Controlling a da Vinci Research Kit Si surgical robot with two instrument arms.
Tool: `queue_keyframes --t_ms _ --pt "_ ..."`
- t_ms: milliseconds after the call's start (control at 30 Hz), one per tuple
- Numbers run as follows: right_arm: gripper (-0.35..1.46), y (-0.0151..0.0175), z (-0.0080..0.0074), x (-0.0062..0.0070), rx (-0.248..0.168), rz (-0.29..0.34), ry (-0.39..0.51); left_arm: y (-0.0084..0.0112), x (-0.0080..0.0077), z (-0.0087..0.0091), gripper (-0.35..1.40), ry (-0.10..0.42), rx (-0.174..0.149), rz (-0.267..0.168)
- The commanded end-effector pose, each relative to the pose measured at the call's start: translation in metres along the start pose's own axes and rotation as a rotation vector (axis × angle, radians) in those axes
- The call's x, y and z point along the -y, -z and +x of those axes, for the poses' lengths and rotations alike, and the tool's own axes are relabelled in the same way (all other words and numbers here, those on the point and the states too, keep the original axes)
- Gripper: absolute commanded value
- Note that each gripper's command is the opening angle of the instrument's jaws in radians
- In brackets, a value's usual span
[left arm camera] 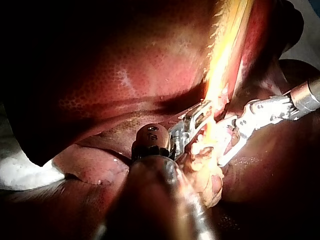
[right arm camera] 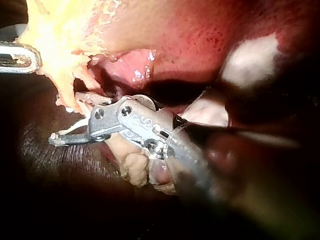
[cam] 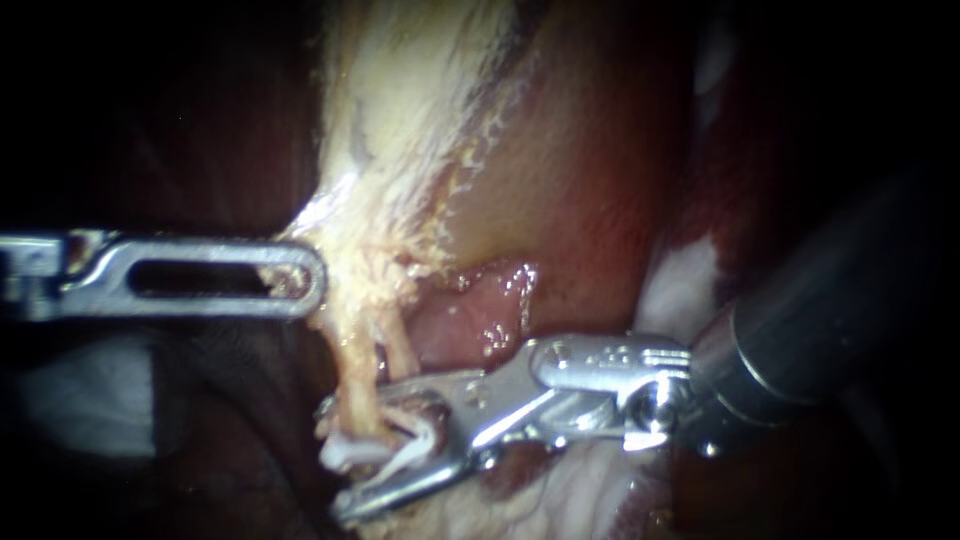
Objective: Clipping third clip left tube
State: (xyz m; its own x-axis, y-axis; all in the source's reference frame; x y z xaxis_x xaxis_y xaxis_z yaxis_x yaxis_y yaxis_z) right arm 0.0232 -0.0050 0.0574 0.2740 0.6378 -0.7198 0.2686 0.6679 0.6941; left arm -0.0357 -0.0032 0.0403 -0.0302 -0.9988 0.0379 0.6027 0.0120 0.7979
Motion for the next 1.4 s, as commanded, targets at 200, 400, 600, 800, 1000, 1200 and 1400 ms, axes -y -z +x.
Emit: queue_keyframes --t_ms 200,400,600,800,1000,1200,1400 --pt "0.58 -0.0019 -0.0005 -0.0011 -0.020 0.011 -0.006 -0.0005 -0.0001 0.0001 -0.35 -0.001 0.002 0.000" --pt "0.58 -0.0020 0.0001 -0.0018 -0.069 0.027 -0.019 -0.0006 -0.0001 0.0001 -0.35 0.000 0.002 -0.001" --pt "0.58 -0.0006 0.0017 -0.0023 -0.109 0.006 -0.031 -0.0006 0.0000 0.0001 -0.35 0.000 0.003 -0.001" --pt "0.58 0.0008 0.0034 -0.0026 -0.162 0.000 -0.041 -0.0008 0.0000 0.0001 -0.35 0.000 0.003 -0.001" --pt "0.56 0.0005 0.0032 -0.0030 -0.171 0.001 -0.040 -0.0009 0.0001 0.0002 -0.35 0.000 0.004 -0.002" --pt "-0.20 0.0010 0.0012 -0.0027 -0.170 0.015 -0.124 -0.0010 0.0001 0.0002 -0.35 0.000 0.004 -0.002" --pt "-0.35 0.0013 0.0006 -0.0032 -0.174 0.007 -0.172 -0.0009 0.0001 0.0002 -0.35 0.000 0.004 -0.002"
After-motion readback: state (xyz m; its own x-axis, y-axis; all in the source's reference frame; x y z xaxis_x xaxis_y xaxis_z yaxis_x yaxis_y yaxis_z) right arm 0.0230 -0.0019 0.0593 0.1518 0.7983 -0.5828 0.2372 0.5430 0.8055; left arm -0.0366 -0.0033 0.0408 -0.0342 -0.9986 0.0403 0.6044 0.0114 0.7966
